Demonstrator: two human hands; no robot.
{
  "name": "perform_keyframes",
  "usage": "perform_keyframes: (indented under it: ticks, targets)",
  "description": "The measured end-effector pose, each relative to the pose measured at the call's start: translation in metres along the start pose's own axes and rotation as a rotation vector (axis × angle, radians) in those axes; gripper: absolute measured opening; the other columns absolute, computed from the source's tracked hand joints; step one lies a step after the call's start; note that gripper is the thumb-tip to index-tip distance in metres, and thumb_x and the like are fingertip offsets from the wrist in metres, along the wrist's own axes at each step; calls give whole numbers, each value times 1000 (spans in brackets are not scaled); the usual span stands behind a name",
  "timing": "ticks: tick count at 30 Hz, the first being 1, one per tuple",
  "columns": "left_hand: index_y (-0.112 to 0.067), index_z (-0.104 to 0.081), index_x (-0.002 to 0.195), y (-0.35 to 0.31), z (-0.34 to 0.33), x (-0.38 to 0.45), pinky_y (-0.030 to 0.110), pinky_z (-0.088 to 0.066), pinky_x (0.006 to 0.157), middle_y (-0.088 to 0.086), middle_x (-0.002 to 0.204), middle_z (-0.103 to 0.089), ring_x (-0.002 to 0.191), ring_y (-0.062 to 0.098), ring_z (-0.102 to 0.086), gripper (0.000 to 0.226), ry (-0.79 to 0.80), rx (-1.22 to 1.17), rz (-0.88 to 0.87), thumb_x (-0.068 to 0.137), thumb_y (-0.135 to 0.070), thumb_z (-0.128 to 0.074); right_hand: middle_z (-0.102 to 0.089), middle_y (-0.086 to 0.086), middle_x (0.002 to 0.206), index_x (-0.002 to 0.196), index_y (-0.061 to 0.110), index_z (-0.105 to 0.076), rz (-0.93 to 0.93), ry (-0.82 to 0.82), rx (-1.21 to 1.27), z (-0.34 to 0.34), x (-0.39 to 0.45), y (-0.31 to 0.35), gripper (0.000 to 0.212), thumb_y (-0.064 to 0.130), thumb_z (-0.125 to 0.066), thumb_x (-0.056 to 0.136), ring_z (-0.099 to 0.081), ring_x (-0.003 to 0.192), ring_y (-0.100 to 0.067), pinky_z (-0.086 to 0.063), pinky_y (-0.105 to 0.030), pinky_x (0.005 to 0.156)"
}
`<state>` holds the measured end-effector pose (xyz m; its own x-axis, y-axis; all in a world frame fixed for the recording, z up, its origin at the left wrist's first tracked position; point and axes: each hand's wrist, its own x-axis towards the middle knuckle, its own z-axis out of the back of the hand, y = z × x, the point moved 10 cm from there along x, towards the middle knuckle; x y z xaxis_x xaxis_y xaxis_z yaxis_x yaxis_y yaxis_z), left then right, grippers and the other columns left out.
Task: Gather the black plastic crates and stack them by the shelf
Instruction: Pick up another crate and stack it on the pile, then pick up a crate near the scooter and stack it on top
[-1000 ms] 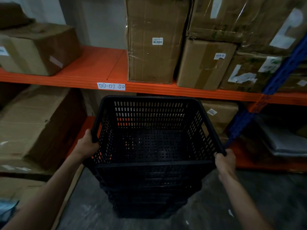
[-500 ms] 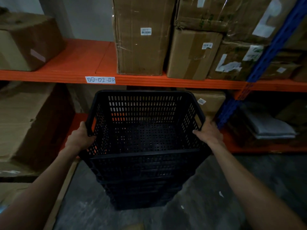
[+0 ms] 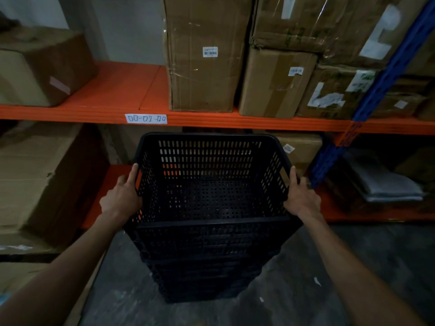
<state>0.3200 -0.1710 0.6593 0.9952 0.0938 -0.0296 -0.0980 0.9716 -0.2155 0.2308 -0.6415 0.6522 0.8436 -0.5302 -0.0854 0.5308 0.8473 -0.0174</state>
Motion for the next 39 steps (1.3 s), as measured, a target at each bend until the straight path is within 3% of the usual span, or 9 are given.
perform_keyframes:
  ticks: [3, 6, 10, 14, 20, 24, 30, 39]
  targets:
    - [-42, 6, 151, 3, -1, -4, 47, -46, 77, 10, 141, -41, 112, 41, -57, 93, 13, -6, 22, 86, -27, -59, -27, -11, 147, 149, 24, 20, -10, -30, -1, -1, -3, 0, 117, 34, -72, 78, -59, 103, -31, -44, -36, 68]
    - [-43, 5, 151, 6, 0, -6, 43, -41, 69, 13, 137, -42, 105, 41, -60, 93, -3, -10, 25, 85, -26, -59, -25, -10, 146, 149, 24, 19, -1, 10, 50, -5, -3, 1, 114, 36, -70, 78, -51, 117, -33, -45, -38, 75]
    - [-41, -1, 152, 5, 1, -11, 41, -42, 65, 15, 140, -37, 104, 41, -60, 91, -16, 8, 13, 84, -29, -60, -20, -8, 151, 151, 21, 12, 30, -12, 70, 2, -6, 3, 107, 43, -65, 80, -28, 135, -38, -38, -48, 99]
    - [-33, -20, 149, 3, 15, -17, 50, -50, 81, 10, 148, -31, 118, 40, -53, 79, -101, -102, -23, 81, -33, -61, -12, -5, 158, 152, 23, -7, 115, -97, 107, 13, -9, 12, 86, 49, -56, 86, -19, 140, -36, -26, -56, 110]
    - [-29, -36, 141, 25, 28, -42, 49, -52, 86, 7, 144, -38, 118, 38, -55, 59, -214, -275, -30, 86, -41, -53, -29, 0, 152, 145, 29, -32, 434, -88, 323, 33, -36, 123, 65, 57, -48, 88, -28, 137, -30, -26, -52, 107]
    - [-30, -39, 139, 97, 41, -59, 47, -52, 90, 4, 142, -40, 118, 32, -56, 53, -283, -360, 83, 90, -50, -45, -38, 2, 146, 141, 30, -38, 741, 9, 485, 42, -98, 260, 60, 59, -46, 89, -34, 133, -26, -28, -49, 104]
    - [-21, -40, 140, 267, 21, -98, 46, -50, 94, 13, 140, -44, 120, 36, -56, 55, -204, -358, 292, 92, -48, -43, -50, -1, 138, 134, 25, -50, 1080, 69, 601, 33, -233, 457, 55, 55, -52, 87, -42, 130, -24, -29, -38, 104]
    - [-12, -46, 134, 562, -52, -229, 41, -44, 98, 20, 131, -56, 120, 36, -53, 49, -93, -493, 710, 94, -39, -47, -46, -7, 142, 138, 26, -44, 1342, 390, 299, -90, -454, 683, 60, 58, -47, 88, -38, 133, -29, -30, -44, 104]
